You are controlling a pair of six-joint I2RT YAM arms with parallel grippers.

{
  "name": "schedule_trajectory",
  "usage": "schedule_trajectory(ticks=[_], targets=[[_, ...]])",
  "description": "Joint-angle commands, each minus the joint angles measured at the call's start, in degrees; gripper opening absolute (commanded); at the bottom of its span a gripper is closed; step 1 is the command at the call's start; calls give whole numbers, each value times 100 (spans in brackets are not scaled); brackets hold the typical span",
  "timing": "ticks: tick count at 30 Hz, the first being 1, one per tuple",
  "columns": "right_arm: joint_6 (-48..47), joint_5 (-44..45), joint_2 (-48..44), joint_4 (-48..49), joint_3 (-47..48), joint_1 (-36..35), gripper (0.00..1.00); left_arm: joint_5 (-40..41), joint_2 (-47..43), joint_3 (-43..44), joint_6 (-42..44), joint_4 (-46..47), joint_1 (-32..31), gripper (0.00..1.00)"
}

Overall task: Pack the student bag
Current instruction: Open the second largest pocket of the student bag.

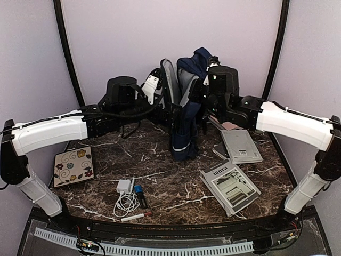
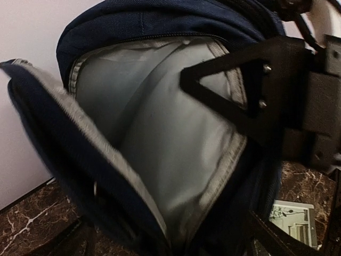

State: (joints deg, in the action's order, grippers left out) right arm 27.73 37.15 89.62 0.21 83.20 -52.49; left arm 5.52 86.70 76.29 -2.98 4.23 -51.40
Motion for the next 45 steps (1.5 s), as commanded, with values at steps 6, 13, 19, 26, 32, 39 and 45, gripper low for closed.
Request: schedule_trajectory(ticks=[6,13,19,26,32,39,45], targets=[[-239,164,-36,2308,244,-510,0,2252,375,336,761,966,72,68],[-236,41,-198,2406,-44,-543,0,2649,407,147,821,779,183,7],[-380,-497,-675,1984,-747,-439,15,2507,-50,-213,1950,1675,464,0],[81,-1023,-1938,1372,-2374,-49,67,1545,432,807,3889,2440,1061,0],[-96,-1782,-2853,240,-2798,261,85,1456,1046,1762,5606,3008,1053,0],[73,-2262,-3408,-1891,-2596,510,97,1254,238,-671,5651,3607,817,0],[1415,-2587,-3540,-2840,-3300,1404,96,1483,-252,-1984,4131,2966,733,0]])
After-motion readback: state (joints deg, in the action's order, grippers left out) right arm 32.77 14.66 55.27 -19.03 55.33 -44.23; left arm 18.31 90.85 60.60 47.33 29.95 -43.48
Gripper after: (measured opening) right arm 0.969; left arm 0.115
